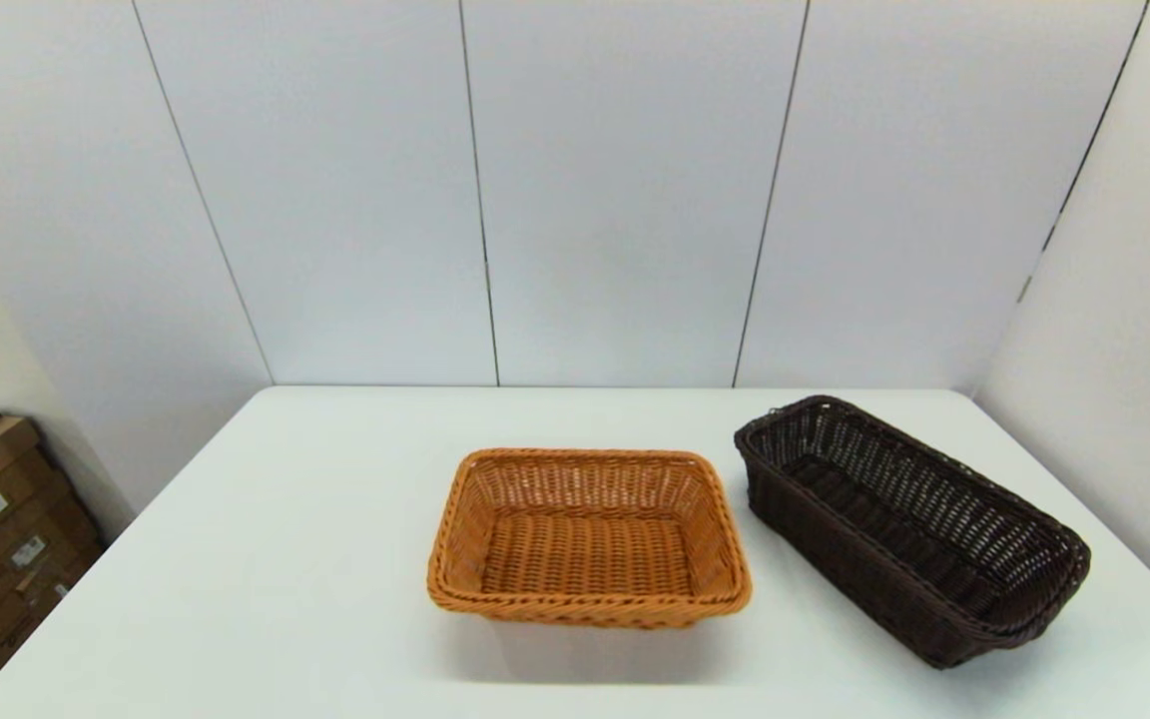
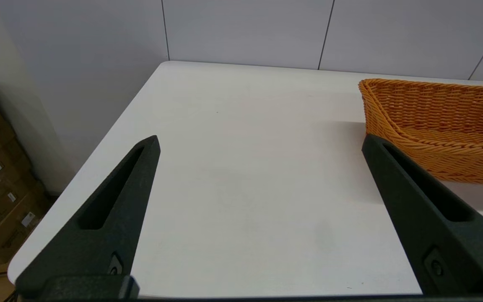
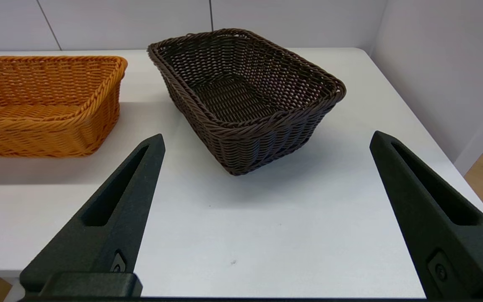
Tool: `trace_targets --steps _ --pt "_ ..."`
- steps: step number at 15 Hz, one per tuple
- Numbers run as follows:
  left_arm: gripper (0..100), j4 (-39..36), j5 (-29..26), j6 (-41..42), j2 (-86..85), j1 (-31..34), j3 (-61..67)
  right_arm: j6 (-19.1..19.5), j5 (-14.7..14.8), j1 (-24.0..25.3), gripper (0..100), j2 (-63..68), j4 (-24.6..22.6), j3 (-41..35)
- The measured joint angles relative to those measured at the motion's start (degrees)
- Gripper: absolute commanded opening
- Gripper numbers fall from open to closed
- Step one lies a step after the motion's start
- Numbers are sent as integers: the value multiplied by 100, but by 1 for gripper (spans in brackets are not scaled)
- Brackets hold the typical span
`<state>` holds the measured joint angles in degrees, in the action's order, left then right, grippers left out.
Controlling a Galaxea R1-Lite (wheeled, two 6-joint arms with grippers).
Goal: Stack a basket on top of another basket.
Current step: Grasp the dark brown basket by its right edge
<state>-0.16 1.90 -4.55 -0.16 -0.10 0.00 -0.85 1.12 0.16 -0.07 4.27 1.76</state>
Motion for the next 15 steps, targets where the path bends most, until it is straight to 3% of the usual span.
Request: trace_targets --steps 15 --pt "100 0 0 -5 5 0 0 6 0 0 100 0 0 2"
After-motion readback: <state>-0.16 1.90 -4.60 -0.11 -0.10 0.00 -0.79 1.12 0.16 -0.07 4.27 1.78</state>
